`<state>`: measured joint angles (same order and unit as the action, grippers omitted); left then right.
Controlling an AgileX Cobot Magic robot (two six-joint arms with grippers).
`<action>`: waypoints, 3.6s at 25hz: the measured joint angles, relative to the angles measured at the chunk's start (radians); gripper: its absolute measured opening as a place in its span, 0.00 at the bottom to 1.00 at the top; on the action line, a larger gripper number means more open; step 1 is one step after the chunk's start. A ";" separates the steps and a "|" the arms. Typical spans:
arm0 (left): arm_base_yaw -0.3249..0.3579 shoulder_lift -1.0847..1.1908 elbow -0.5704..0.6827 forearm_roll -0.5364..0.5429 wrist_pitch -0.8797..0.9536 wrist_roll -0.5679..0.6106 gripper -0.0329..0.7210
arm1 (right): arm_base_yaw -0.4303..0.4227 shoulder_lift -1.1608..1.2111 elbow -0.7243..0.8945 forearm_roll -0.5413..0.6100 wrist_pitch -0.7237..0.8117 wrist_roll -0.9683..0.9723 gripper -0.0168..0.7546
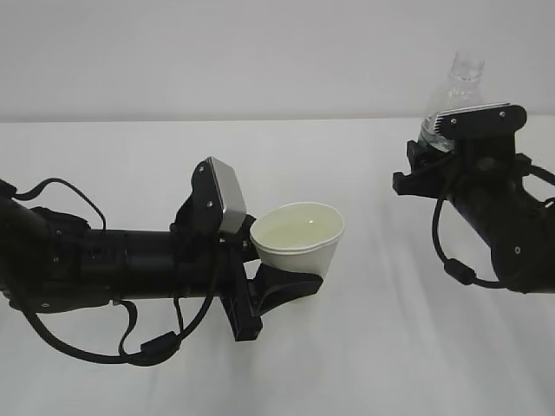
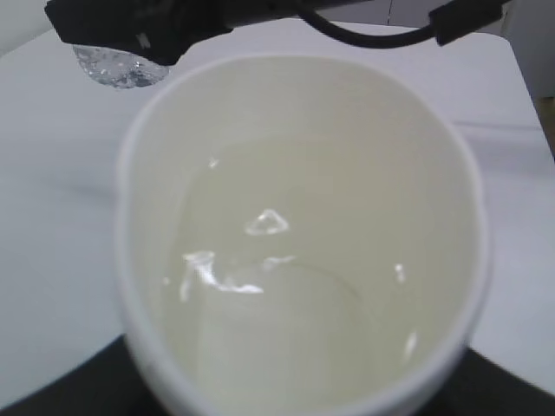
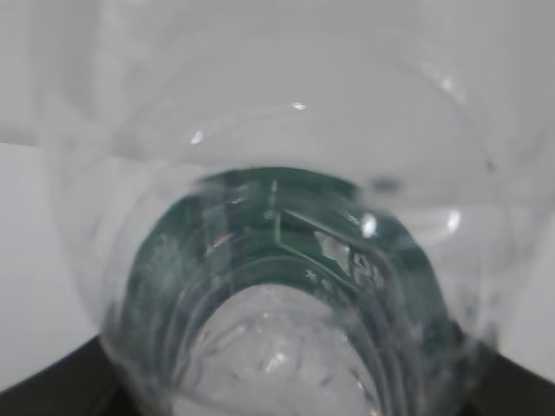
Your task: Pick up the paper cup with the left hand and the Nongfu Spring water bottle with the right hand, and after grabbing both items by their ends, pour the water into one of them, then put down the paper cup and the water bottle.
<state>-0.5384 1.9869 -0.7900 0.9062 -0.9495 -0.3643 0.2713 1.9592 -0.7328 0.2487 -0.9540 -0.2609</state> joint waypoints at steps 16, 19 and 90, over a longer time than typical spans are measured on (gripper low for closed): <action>0.000 0.000 0.000 0.000 0.000 0.000 0.56 | 0.000 0.169 -0.002 -0.003 -0.161 0.076 0.60; 0.000 0.000 0.000 0.000 0.000 0.000 0.56 | 0.000 0.191 -0.002 -0.003 -0.163 0.101 0.60; 0.000 0.000 0.000 -0.001 -0.002 0.000 0.56 | -0.079 0.241 -0.027 -0.068 -0.188 0.118 0.80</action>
<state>-0.5384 1.9869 -0.7900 0.9055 -0.9511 -0.3643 0.1924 2.2002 -0.7598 0.1811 -1.1421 -0.1434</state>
